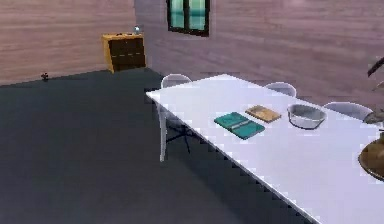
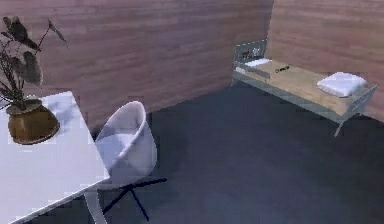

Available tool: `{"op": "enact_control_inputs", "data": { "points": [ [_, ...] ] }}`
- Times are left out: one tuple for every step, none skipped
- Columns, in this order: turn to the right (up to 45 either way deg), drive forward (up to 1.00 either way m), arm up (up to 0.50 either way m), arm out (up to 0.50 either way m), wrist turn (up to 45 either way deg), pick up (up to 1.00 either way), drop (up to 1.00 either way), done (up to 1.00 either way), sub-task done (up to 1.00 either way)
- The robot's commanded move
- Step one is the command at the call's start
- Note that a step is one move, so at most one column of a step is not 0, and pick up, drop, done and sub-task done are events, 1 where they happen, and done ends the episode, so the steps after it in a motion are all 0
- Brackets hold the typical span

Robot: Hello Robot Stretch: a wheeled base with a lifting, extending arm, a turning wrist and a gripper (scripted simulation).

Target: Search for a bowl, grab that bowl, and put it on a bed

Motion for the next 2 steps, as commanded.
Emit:
{"op": "enact_control_inputs", "data": {
  "points": [
    [0.0, 0.6, 0.0, 0.0, 0.0, 0.0, 0.0, 0.0, 0.0],
    [-33.0, 0.0, 0.0, 0.0, 0.0, 0.0, 0.0, 0.0, 0.0]
  ]
}}
